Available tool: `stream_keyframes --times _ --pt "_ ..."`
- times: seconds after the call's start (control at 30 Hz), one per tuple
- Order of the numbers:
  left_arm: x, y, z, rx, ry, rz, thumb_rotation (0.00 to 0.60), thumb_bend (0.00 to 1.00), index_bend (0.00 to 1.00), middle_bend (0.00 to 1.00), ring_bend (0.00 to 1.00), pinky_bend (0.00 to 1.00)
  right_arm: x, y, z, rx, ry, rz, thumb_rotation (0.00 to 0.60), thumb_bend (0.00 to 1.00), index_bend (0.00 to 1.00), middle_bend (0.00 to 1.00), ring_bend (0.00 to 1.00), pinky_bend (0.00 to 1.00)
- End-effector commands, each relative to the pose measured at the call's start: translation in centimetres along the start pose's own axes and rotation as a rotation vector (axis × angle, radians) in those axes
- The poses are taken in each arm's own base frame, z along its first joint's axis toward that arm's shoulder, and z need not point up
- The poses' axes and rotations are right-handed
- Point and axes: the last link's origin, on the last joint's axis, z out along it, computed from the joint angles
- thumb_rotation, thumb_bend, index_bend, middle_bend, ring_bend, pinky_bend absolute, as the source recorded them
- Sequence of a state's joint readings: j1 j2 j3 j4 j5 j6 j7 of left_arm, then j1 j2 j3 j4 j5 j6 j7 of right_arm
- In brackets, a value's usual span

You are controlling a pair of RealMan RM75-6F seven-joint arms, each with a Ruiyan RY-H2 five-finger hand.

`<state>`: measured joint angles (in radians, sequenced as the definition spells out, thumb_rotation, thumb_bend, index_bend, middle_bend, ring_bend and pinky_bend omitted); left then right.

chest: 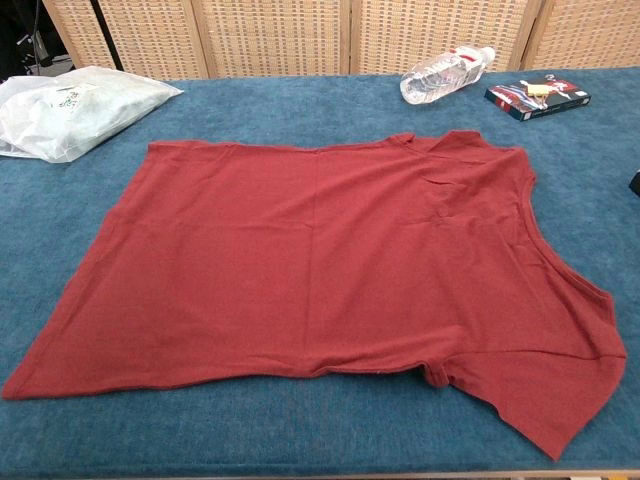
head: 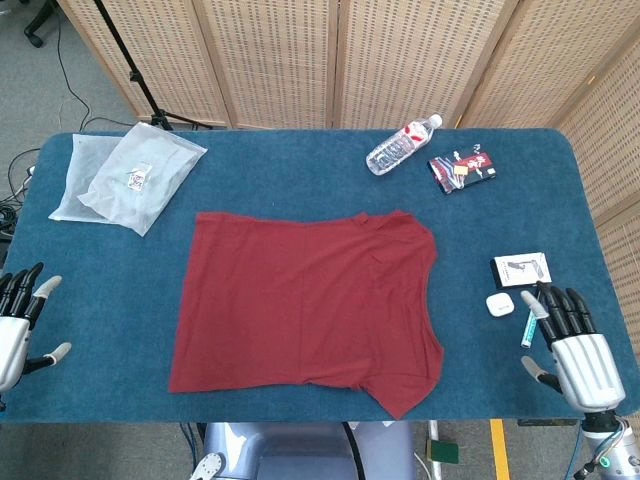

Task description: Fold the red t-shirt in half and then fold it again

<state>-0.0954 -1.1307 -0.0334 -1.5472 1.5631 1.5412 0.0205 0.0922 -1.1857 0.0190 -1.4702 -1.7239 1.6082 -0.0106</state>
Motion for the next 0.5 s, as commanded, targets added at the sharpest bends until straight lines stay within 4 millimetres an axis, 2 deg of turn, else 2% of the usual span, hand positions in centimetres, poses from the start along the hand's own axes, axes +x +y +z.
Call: stream_keyframes --times 0.03,0.23,0.5 --pt "0.1 -0.1 0.1 0.006 0.003 -0.001 0.600 0.00 0.00 0.00 0.00 0.00 -0.9 -0.8 -0.5 0.107 -0.051 -0.018 0.600 0.00 0.00 0.00 0.00 0.04" --pt "0.1 0.2 -0.3 -0.003 0.010 0.002 0.600 0.00 0.00 0.00 0.00 0.00 -3.5 -2.1 -1.7 0.299 -0.118 -0.075 0.600 0.00 0.00 0.00 0.00 0.04" --pt "0.0 0.1 -0.1 0.003 0.005 0.001 0.600 0.00 0.00 0.00 0.00 0.00 -6.5 -4.5 -2.2 0.478 -0.172 -0.109 0.600 0.00 0.13 0.00 0.00 0.04"
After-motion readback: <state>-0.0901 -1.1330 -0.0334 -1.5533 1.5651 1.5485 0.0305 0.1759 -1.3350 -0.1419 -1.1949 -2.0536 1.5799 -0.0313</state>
